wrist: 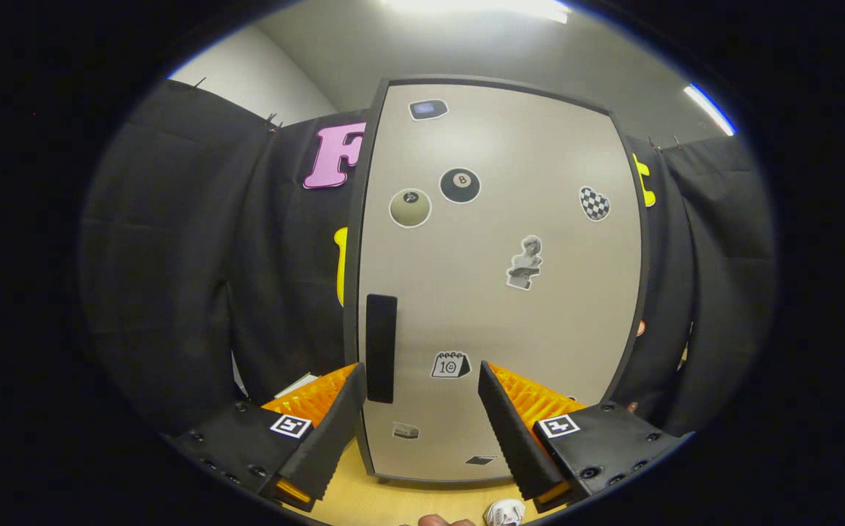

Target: Open the shoe cabinet door, grab the shoes and put them into the shoe cabinet, then close the shoe cabinet door.

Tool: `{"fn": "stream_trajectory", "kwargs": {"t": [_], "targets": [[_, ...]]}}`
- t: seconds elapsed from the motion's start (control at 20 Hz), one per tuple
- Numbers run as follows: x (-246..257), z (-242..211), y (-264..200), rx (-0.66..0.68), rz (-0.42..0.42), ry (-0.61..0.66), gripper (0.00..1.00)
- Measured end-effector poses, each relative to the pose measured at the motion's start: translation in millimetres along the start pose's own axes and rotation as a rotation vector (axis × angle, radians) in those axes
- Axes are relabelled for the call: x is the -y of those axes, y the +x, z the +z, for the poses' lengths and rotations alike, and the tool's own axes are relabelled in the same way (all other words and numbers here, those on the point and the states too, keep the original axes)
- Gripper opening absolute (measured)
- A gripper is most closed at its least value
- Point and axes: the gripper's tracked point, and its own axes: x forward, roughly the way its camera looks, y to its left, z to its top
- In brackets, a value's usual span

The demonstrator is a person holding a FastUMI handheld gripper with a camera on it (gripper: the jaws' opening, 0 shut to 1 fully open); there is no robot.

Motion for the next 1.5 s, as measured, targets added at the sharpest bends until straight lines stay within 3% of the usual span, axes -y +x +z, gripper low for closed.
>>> {"fn": "stream_trajectory", "kwargs": {"t": [0.25, 0.7, 0.8, 1.1, 1.5], "targets": [[-19.2, -4.0, 39.4, -0.033, 0.032, 0.005, 0.97], [-30.2, -12.3, 83.1, -0.079, -0.035, -0.013, 0.97], [-30.6, -13.9, 86.9, -0.087, -0.049, -0.01, 0.9], [-40.2, -16.8, 88.3, -0.115, -0.031, 0.054, 0.37], [-40.6, -17.7, 81.7, -0.097, 0.07, 0.005, 0.16]]}}
